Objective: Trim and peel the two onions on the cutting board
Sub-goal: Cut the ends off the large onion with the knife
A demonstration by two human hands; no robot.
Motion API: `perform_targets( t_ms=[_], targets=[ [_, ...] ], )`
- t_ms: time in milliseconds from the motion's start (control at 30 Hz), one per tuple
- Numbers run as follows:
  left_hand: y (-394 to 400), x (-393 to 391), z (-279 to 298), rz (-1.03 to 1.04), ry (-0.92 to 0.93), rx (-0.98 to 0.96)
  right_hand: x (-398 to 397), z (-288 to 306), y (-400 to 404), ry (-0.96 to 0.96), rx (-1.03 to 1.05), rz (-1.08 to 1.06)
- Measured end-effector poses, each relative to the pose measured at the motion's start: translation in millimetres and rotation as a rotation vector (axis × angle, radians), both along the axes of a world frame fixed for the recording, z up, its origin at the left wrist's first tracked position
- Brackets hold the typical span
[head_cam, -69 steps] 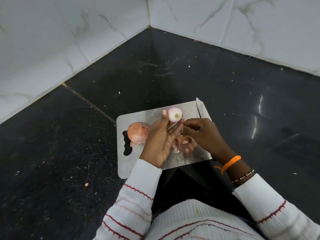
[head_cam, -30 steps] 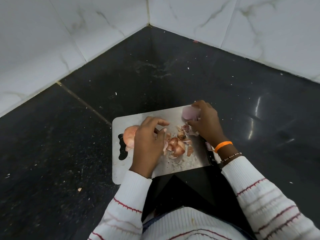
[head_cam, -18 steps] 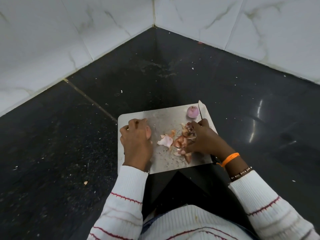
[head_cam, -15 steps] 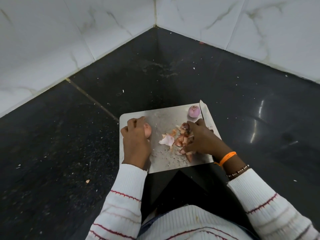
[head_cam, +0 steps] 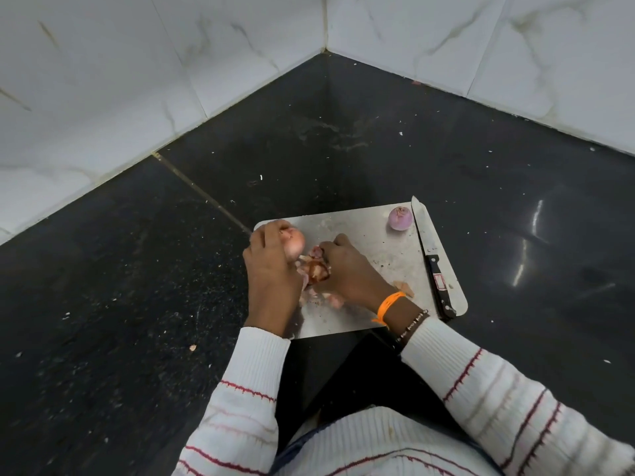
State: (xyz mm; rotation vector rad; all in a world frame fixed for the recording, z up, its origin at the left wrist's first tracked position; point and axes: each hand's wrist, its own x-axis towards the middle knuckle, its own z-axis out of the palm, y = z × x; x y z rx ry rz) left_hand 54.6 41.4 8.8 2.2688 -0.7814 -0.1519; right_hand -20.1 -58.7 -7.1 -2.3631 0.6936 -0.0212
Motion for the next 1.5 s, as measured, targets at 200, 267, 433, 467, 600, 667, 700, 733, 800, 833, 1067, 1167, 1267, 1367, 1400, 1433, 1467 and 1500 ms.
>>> perform_targets(
  t_ms=[200,267,433,467,600,667,700,733,800,833,1067,1167,1267,1367,1400,1433,1467,1500],
  targets=[
    [-6,-2,9,-0.064,0.006,-0.143,-14,19,-16,-0.121,0.105,-0.044],
    [-14,-9,9,-0.135,0.023,-0.181,-31,25,-31,-0.150,0.107,-0.100],
    [-39,-31,-1,-0.331,0.032,-0.055,-85,15,-61,-0.107,-0.099,-0.422],
    [-44,-35,-3,-0.365,0.023,-0.023,-94,10,-64,-0.050,-0.145,-0.478],
    [-58,-44,-12,-0.423,-0.007,0.084,-114,-3,-65,0.064,-0.096,-0.539],
    [-61,-46,-12,-0.441,0.011,0.116,-115,-6,-65,0.060,-0.080,-0.528],
    [-61,-46,-11,-0.450,0.024,0.116,-114,-6,-66,0.054,-0.081,-0.526],
    [-62,-45,-11,-0.453,0.049,0.110,-114,-5,-66,0.045,-0.079,-0.530],
    [-62,-42,-7,-0.437,0.112,0.108,-114,-4,-69,0.008,-0.049,-0.548],
    [-63,-40,-6,-0.418,0.132,0.113,-114,-3,-70,-0.022,-0.021,-0.566],
    [-59,-44,-8,-0.358,0.233,0.070,-112,26,-67,-0.300,0.251,-0.670],
    [-61,-49,-8,-0.367,0.225,0.095,-107,39,-50,-0.405,0.432,-0.583],
    [-63,-53,-8,-0.326,0.190,0.074,-99,34,-36,-0.361,0.606,-0.517],
    [-63,-56,-8,-0.292,0.138,0.073,-96,30,-31,-0.319,0.715,-0.505],
    [-63,-56,-8,-0.279,0.113,0.073,-96,29,-31,-0.323,0.739,-0.508],
    [-62,-56,-8,-0.260,0.085,0.078,-95,28,-30,-0.325,0.746,-0.517],
    [-61,-55,-8,-0.235,0.060,0.085,-94,26,-29,-0.320,0.738,-0.530],
    [-60,-54,-8,-0.214,0.038,0.087,-94,24,-27,-0.311,0.726,-0.540]
  ],
)
